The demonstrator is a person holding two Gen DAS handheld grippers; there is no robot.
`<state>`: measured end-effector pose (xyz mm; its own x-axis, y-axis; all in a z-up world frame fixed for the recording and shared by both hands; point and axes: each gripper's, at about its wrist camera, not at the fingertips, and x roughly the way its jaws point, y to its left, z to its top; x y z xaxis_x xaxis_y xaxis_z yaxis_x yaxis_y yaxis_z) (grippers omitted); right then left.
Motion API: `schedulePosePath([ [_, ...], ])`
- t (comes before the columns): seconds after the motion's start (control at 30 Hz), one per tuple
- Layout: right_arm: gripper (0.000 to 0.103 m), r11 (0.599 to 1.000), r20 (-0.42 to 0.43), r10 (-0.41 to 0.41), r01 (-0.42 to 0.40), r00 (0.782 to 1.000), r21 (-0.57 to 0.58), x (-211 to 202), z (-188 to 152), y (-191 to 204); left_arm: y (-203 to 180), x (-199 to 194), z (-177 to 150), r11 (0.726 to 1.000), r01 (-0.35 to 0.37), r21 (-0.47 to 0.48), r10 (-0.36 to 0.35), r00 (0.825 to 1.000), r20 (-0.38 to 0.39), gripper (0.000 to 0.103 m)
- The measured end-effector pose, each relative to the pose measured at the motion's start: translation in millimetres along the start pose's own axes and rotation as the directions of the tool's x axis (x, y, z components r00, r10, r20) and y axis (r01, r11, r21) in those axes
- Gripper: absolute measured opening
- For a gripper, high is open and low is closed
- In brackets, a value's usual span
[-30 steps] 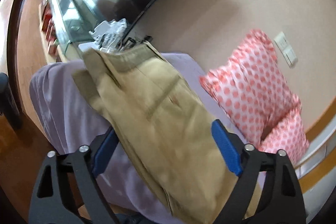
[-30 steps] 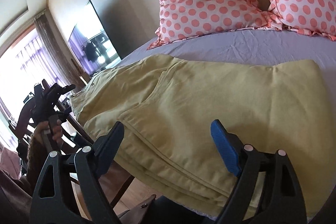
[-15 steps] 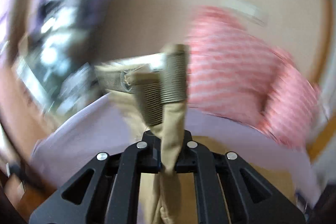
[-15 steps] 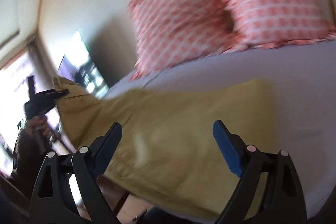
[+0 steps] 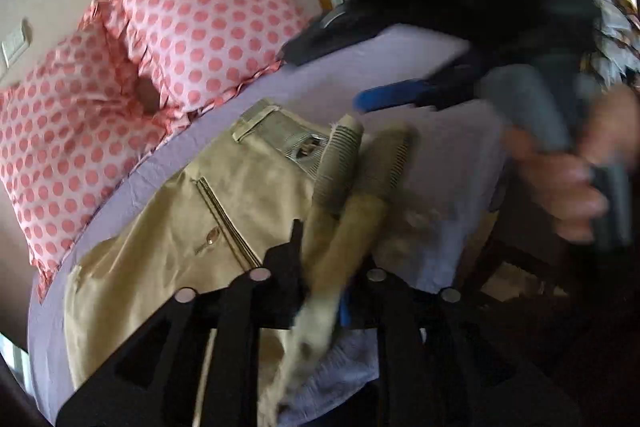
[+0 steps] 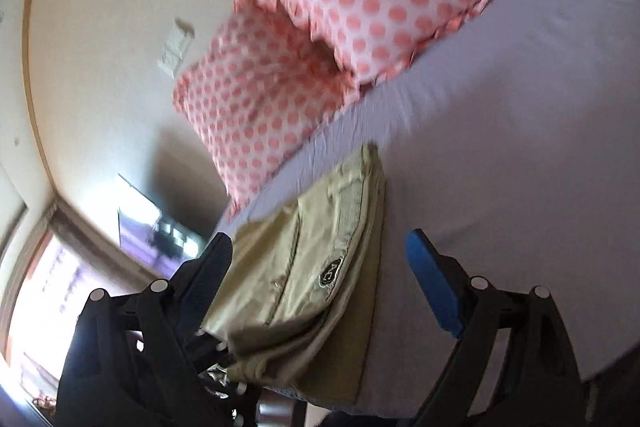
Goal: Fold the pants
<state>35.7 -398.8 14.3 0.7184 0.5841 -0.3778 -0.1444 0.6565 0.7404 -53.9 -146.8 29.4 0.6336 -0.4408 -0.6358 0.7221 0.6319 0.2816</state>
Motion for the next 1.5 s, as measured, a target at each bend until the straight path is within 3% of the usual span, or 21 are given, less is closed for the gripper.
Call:
schedulePosePath([
  [0.07,0.083,0.999,-0.051,-0.023,0.021,0.998,-0.033,14.0,0.9,3.7,22.7,-34.3,-7.9,0.988,0.118,-0.095,-0.112,0.992,0.066,0.032],
  [0.13,0.076,0.996,-0.104,-0.057,0.049,0.993,-0.077,29.3,0.7,8.3,57.2,-67.0,-17.3,0.962,0.165,-0.219,-0.135,0.980,0.148,0.054],
  [0.2,0.067,0.990,-0.141,-0.096,0.079,0.985,-0.117,45.7,1.6,9.0,94.1,-80.0,-26.8,0.936,0.101,-0.339,-0.047,0.985,0.164,0.064],
  [0.27,0.062,0.988,-0.162,-0.114,0.094,0.980,-0.123,56.3,1.9,5.9,145.5,-82.2,-45.8,0.879,-0.044,-0.475,0.097,0.992,0.086,0.064],
  [0.33,0.053,0.986,-0.175,-0.122,0.099,0.977,-0.133,66.6,2.9,1.9,200.4,-70.5,-72.6,0.784,-0.138,-0.605,0.148,0.988,-0.034,0.065],
  [0.43,0.046,0.988,-0.186,-0.098,0.073,0.978,-0.135,74.7,6.7,-2.1,250.3,-42.0,-99.6,0.700,-0.096,-0.708,0.026,0.994,-0.109,0.065],
  [0.53,0.039,0.993,-0.191,-0.071,0.050,0.979,-0.110,79.5,11.9,-7.6,270.8,-11.0,-109.0,0.650,0.009,-0.759,-0.135,0.985,-0.104,0.065],
  [0.63,0.039,0.992,-0.210,-0.068,0.043,0.975,-0.118,83.8,14.4,-6.4,272.8,15.2,-105.7,0.641,0.065,-0.765,-0.224,0.969,-0.106,0.074],
  [0.7,0.031,0.994,-0.226,-0.054,0.031,0.973,-0.105,86.0,16.5,-8.7,273.6,21.2,-103.2,0.632,0.122,-0.765,-0.264,0.962,-0.064,0.081],
  [0.73,0.020,0.997,-0.248,-0.018,0.000,0.969,-0.071,88.1,17.9,-13.7,277.0,22.8,-103.4,0.617,0.146,-0.773,-0.281,0.959,-0.043,0.080],
  [0.77,0.014,0.999,-0.265,0.039,-0.045,0.963,-0.016,90.2,18.3,-20.5,281.5,24.4,-105.3,0.583,0.179,-0.792,-0.304,0.953,-0.009,0.068],
  [0.8,0.013,0.992,-0.266,0.121,-0.107,0.956,0.067,90.5,17.9,-30.5,285.5,25.0,-109.0,0.549,0.206,-0.810,-0.320,0.947,0.024,0.029],
  [0.87,0.011,0.976,-0.248,0.198,-0.168,0.948,0.140,89.5,18.1,-36.8,291.2,26.7,-118.2,0.480,0.248,-0.842,-0.357,0.931,0.070,0.020],
  [1.07,0.009,0.958,-0.200,0.274,-0.247,0.941,0.148,92.0,45.2,-10.3,297.8,7.5,-80.6,0.564,0.221,-0.796,-0.267,0.961,0.078,0.010],
  [1.2,0.009,0.967,-0.145,0.256,-0.251,0.956,0.048,108.4,95.1,15.0,322.2,11.2,-31.4,0.664,0.134,-0.736,-0.142,0.988,0.052,0.009],
  [1.23,0.009,0.971,-0.132,0.239,-0.237,0.962,0.031,114.4,104.0,15.6,330.6,23.1,-18.0,0.696,0.074,-0.714,-0.086,0.996,0.019,0.010],
  [1.3,0.009,0.984,-0.107,0.177,-0.177,0.978,0.015,133.2,121.5,8.9,340.5,50.4,-4.8,0.727,-0.020,-0.686,-0.019,0.999,-0.049,0.012],
  [1.4,0.010,1.000,-0.131,-0.031,0.031,0.991,0.001,173.7,128.1,-15.1,347.7,108.7,-5.8,0.722,-0.176,-0.669,0.034,0.975,-0.220,0.018],
  [1.43,0.015,0.989,-0.170,-0.144,0.144,0.975,-0.014,189.0,124.7,-24.6,345.7,128.8,-11.1,0.727,-0.238,-0.645,0.048,0.953,-0.299,0.024],
  [1.47,0.027,0.977,-0.195,-0.215,0.213,0.957,-0.029,196.3,122.0,-30.1,343.9,130.7,-14.5,0.726,-0.250,-0.640,0.058,0.950,-0.305,0.029],
  [1.5,0.030,0.966,-0.207,-0.258,0.256,0.944,-0.037,195.1,120.3,-32.8,343.0,126.8,-15.4,0.724,-0.249,-0.643,0.069,0.954,-0.291,0.029],
])
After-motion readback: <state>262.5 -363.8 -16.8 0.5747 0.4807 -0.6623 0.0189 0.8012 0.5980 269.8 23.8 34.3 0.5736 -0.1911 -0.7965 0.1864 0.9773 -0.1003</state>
